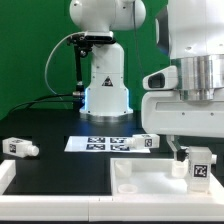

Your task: Assemble one leg

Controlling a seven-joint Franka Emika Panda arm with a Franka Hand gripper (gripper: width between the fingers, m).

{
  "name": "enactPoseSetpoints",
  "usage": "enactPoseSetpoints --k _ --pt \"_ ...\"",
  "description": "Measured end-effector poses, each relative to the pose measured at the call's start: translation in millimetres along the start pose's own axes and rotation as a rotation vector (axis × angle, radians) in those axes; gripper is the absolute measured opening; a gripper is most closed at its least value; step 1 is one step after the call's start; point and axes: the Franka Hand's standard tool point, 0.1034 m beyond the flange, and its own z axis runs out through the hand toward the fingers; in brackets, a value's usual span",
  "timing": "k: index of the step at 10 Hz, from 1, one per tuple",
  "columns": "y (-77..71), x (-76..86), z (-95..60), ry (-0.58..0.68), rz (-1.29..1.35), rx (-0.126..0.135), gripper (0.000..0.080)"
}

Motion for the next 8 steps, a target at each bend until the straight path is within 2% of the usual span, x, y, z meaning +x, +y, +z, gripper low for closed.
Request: enactPoseSetpoints --k 1,2,3,4,5,6,7,8 --pt "-0.4 2.8 -1.2 0.023 -0.271 -0.027 0.0648" --pt "-1.9 4.9 -2.1 0.037 -0.356 -0.029 0.0648" --pt "-1.6 4.7 -1.6 0.036 -0.297 -0.027 0.0648" --pt "-1.5 4.8 -1.6 0.037 -0.286 -0.028 0.0548" --pt "-1.5 4.7 -1.5 0.037 -0.258 -0.027 0.0548" --pt "-1.5 4.5 -1.4 0.037 -0.178 -0.025 0.0365" --pt "0.3 4.8 -0.8 0.038 -0.092 -0.027 0.0291" --pt "0.5 4.2 -0.4 0.041 0.05 -0.027 0.0291"
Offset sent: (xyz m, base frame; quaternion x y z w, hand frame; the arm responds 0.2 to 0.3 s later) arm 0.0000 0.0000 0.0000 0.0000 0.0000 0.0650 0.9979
